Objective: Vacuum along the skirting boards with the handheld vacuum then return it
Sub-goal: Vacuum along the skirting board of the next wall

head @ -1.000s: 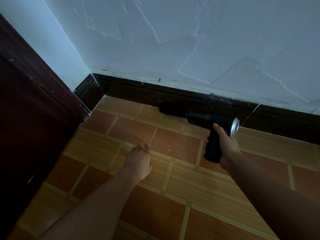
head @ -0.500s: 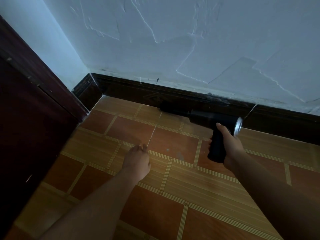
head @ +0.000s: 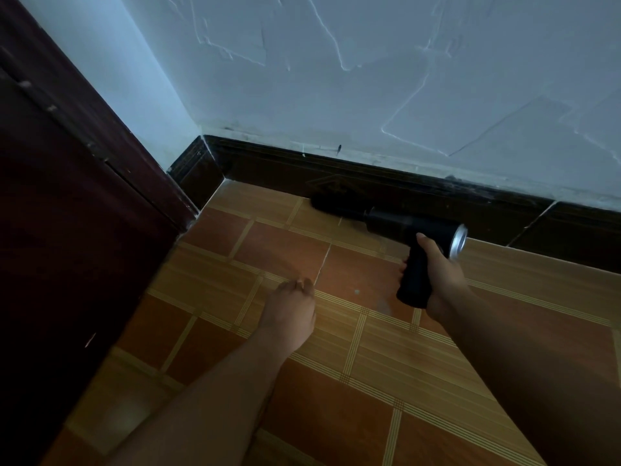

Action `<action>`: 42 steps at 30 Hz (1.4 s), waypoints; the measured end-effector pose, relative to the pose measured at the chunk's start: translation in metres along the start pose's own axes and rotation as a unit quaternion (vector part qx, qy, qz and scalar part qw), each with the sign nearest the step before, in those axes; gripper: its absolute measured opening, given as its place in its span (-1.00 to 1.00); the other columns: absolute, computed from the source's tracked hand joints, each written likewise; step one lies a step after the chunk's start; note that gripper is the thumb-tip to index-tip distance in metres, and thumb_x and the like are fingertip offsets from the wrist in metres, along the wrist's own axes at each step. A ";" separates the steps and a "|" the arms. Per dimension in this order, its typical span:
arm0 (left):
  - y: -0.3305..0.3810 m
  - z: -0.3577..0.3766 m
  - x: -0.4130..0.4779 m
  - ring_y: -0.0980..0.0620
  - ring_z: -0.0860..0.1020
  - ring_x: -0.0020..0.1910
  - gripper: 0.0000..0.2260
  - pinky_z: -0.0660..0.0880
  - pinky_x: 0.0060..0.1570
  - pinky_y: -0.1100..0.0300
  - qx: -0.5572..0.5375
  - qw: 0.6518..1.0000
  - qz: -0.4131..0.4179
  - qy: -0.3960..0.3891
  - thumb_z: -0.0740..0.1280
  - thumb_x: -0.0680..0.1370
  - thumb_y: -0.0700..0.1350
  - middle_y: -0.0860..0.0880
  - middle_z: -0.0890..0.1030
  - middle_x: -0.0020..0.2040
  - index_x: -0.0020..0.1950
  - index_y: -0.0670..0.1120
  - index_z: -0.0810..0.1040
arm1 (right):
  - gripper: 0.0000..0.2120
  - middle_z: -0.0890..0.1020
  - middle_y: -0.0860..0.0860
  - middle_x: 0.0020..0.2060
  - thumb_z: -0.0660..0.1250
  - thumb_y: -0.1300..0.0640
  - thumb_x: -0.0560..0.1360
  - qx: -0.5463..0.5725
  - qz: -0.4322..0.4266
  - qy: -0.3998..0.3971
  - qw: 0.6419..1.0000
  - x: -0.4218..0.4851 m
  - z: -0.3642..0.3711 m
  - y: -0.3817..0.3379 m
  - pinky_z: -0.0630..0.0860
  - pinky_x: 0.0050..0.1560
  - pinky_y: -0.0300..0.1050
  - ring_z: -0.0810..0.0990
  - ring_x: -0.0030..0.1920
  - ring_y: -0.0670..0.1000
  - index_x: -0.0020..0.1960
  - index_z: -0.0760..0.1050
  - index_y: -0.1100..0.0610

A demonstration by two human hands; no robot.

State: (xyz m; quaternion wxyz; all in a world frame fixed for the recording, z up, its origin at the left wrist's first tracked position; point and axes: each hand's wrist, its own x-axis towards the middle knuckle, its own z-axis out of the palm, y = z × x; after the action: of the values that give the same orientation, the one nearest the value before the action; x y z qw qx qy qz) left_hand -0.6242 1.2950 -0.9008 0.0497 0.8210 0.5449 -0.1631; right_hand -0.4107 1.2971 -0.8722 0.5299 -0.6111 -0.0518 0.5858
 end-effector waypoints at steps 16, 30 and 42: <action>-0.001 0.004 -0.002 -0.17 0.30 0.41 -0.48 0.18 0.41 0.03 0.070 0.997 0.037 0.010 0.10 0.63 -0.02 -0.28 0.27 0.45 0.50 -0.25 0.08 | -0.82 0.53 0.10 -0.33 0.35 0.07 0.50 0.017 -0.006 -0.019 1.000 0.003 0.053 0.010 0.51 -0.34 -0.11 0.52 -0.37 0.02 -0.06 0.41 0.15; 0.011 0.010 -0.017 -0.17 0.10 0.51 -0.51 -0.01 0.49 0.01 0.058 0.998 0.010 0.002 -0.08 0.66 0.02 -0.27 0.13 0.51 0.55 -0.13 -0.07 | -0.69 0.54 0.09 -0.31 0.35 0.07 0.49 0.001 0.001 0.002 1.000 -0.012 -0.016 -0.019 0.50 -0.35 -0.12 0.52 -0.38 0.01 0.13 0.41 0.22; 0.073 -0.005 -0.016 -0.03 0.53 0.25 -0.60 0.44 0.24 0.09 0.002 0.991 0.095 0.093 0.35 0.50 0.02 -0.10 0.58 0.24 0.29 -0.10 0.51 | -0.68 0.55 0.08 -0.28 0.34 0.07 0.49 0.000 -0.022 0.042 0.999 -0.033 -0.075 -0.038 0.49 -0.31 -0.11 0.54 -0.33 0.01 0.16 0.40 0.20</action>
State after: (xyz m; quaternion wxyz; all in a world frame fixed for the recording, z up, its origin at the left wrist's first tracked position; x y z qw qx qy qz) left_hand -0.5624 1.2529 -0.8976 0.0119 0.8806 0.4666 -0.0817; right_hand -0.3417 1.2472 -0.8422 0.5442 -0.6339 -0.0429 0.5479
